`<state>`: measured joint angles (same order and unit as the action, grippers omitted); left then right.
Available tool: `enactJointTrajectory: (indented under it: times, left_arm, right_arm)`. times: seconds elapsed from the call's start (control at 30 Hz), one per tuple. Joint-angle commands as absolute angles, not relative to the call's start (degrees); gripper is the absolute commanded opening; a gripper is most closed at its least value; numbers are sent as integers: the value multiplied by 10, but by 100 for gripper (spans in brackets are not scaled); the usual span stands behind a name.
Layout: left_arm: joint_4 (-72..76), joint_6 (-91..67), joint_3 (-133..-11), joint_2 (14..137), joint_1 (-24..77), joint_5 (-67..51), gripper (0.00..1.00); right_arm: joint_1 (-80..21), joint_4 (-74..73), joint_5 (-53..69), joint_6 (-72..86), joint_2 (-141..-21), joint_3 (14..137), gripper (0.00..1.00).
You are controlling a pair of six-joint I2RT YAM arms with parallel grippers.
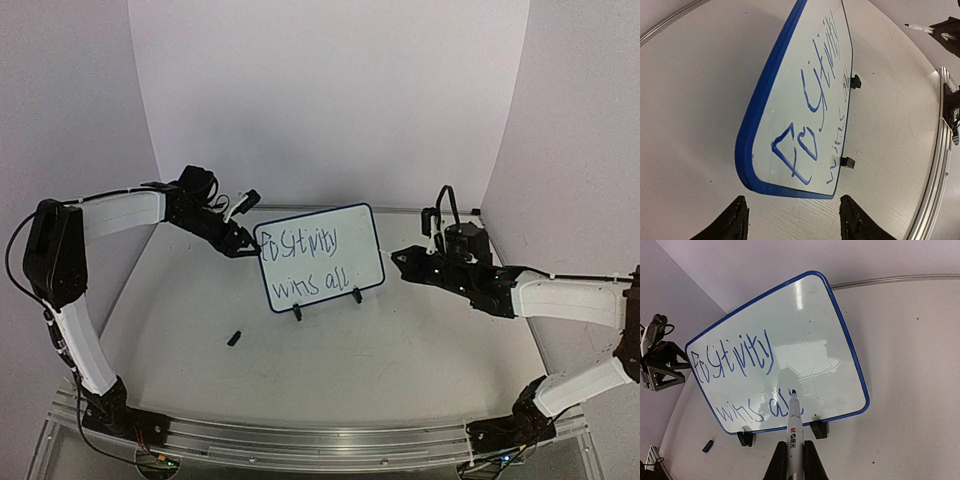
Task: Write a sentence on the whiteboard
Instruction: Pick up the pen cap from the center of the board.
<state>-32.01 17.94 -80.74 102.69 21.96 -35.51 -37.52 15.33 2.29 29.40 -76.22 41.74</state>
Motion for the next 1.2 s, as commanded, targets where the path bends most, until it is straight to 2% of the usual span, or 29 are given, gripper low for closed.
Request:
enactJointTrajectory:
  times: [0.0, 0.23, 0.43, 0.57, 0.87, 1.17]
  left_arm:
    - [-316, 159, -791, 983, 215, -321, 65]
    - [-243, 51, -701, 916, 212, -284, 70]
    - [-140, -117, -528, 812, 224, -186, 71]
    - [-155, -196, -465, 776, 263, -128, 71]
    - [-184, -298, -392, 756, 326, -87, 67]
    - [-170, -292, -370, 773, 360, -105, 56]
  right_arm:
    - [-372, 152, 17, 276, -734, 419, 0]
    - [-372, 112, 81, 244, -714, 441, 0]
    - [-372, 55, 82, 247, -668, 431, 0]
    - [-372, 2, 78, 255, -648, 441, 0]
    - [-372, -50, 75, 276, -616, 446, 0]
    - [-372, -49, 79, 297, -613, 442, 0]
